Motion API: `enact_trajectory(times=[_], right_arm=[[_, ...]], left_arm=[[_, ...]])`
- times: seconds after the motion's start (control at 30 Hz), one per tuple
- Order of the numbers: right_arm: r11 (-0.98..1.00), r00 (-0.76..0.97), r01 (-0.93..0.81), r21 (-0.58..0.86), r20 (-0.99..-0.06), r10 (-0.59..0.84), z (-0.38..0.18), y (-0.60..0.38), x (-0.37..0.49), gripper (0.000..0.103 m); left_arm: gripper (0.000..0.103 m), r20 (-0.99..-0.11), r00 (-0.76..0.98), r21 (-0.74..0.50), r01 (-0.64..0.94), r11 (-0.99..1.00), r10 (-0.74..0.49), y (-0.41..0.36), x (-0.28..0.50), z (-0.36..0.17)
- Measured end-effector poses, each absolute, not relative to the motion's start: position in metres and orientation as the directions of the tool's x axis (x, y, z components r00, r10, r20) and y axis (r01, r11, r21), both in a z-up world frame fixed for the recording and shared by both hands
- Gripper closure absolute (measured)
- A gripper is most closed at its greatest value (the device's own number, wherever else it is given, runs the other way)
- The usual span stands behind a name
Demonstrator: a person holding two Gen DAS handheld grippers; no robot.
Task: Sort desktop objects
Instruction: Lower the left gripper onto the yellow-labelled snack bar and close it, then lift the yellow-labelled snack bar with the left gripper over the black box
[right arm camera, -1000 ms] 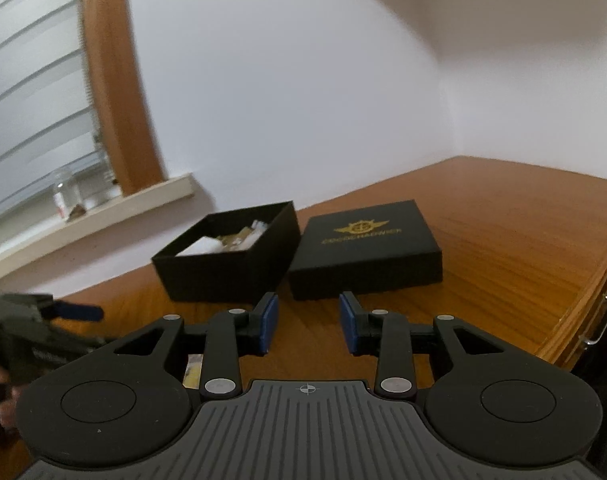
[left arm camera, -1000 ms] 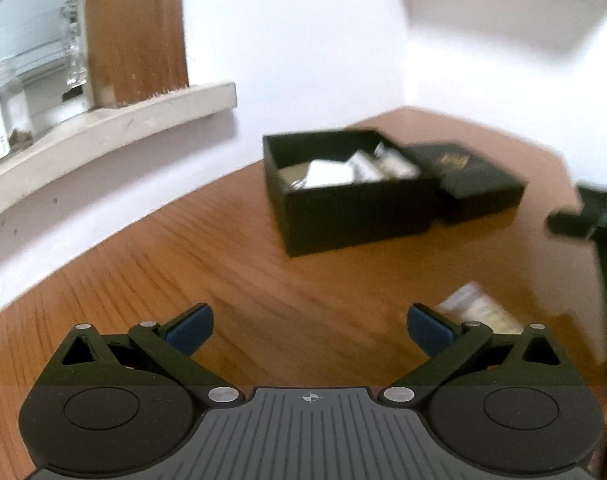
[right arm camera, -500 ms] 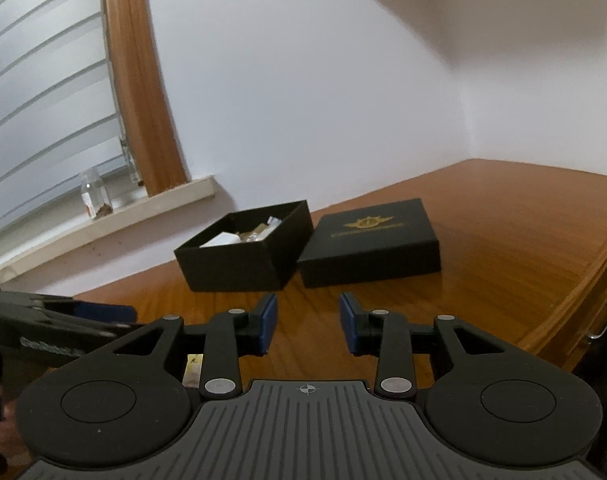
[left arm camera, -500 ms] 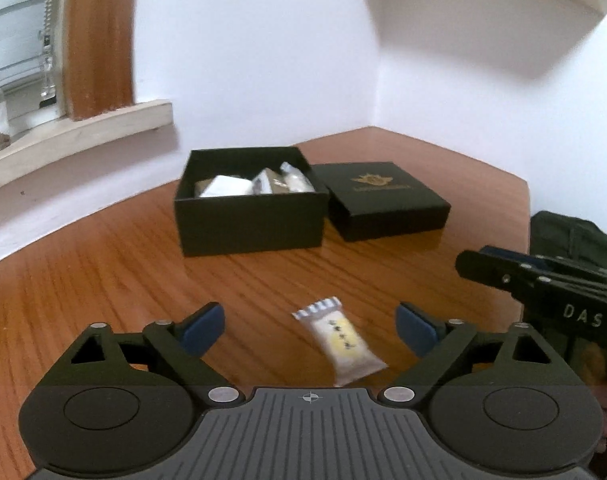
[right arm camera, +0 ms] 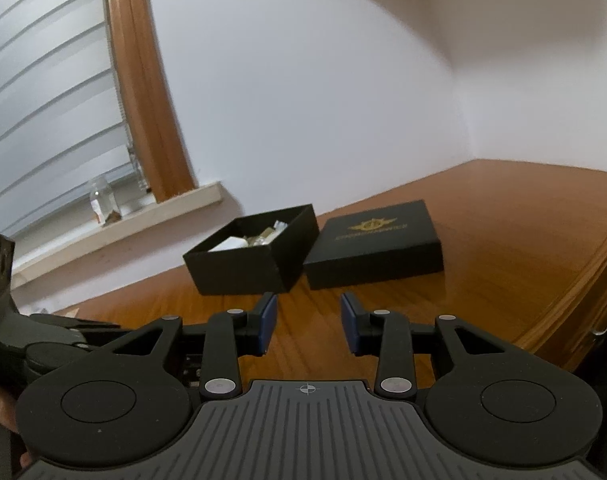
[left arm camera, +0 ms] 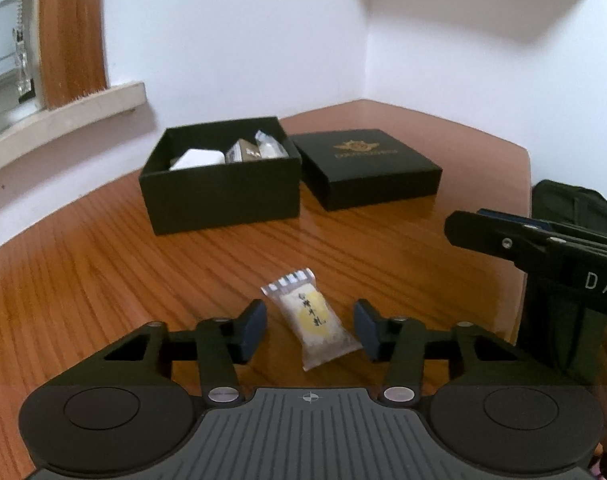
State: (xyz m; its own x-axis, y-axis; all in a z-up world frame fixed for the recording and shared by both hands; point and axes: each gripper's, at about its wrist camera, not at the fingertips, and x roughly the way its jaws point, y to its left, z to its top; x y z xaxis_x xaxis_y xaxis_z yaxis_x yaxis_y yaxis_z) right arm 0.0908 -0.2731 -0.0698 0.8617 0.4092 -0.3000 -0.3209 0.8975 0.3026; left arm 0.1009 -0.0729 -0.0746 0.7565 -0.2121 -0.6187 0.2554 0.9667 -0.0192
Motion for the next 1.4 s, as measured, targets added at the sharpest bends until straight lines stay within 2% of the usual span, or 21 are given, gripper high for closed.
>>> enact_trajectory(times=[0.07, 0.1, 0.17, 0.27, 0.33, 0.83, 1.4], right_arm=[[0.896, 0.86, -0.321, 0.307, -0.302, 0.411, -0.071, -0.273, 0.091, 0.067], [0.895, 0.859, -0.321, 0.309, -0.303, 0.412, -0.071, -0.273, 0.091, 0.067], [0.894, 0.856, -0.322, 0.312, -0.307, 0.416, -0.073, -0.273, 0.092, 0.066], [0.891, 0.85, -0.326, 0.316, -0.314, 0.423, -0.075, -0.272, 0.093, 0.066], [0.889, 0.847, -0.329, 0.318, -0.318, 0.427, -0.077, -0.271, 0.093, 0.066], [0.889, 0.832, -0.333, 0.315, -0.346, 0.435, -0.085, -0.261, 0.105, 0.066], [0.87, 0.809, -0.375, 0.32, -0.346, 0.476, -0.075, -0.222, 0.154, 0.066]], left_arm=[[0.058, -0.615, 0.761, -0.01, 0.256, 0.967, -0.208, -0.074, 0.099, -0.076], [0.065, -0.613, 0.761, -0.009, 0.259, 0.966, -0.21, -0.075, 0.099, -0.076], [0.066, -0.612, 0.76, -0.01, 0.268, 0.963, -0.218, -0.075, 0.098, -0.076], [0.075, -0.609, 0.763, -0.013, 0.266, 0.964, -0.218, -0.075, 0.098, -0.076], [0.078, -0.608, 0.762, -0.023, 0.266, 0.964, -0.224, -0.072, 0.098, -0.076], [0.079, -0.594, 0.775, -0.045, 0.238, 0.97, -0.218, -0.05, 0.109, -0.068], [0.079, -0.515, 0.83, -0.045, 0.221, 0.974, -0.212, -0.006, 0.142, -0.025]])
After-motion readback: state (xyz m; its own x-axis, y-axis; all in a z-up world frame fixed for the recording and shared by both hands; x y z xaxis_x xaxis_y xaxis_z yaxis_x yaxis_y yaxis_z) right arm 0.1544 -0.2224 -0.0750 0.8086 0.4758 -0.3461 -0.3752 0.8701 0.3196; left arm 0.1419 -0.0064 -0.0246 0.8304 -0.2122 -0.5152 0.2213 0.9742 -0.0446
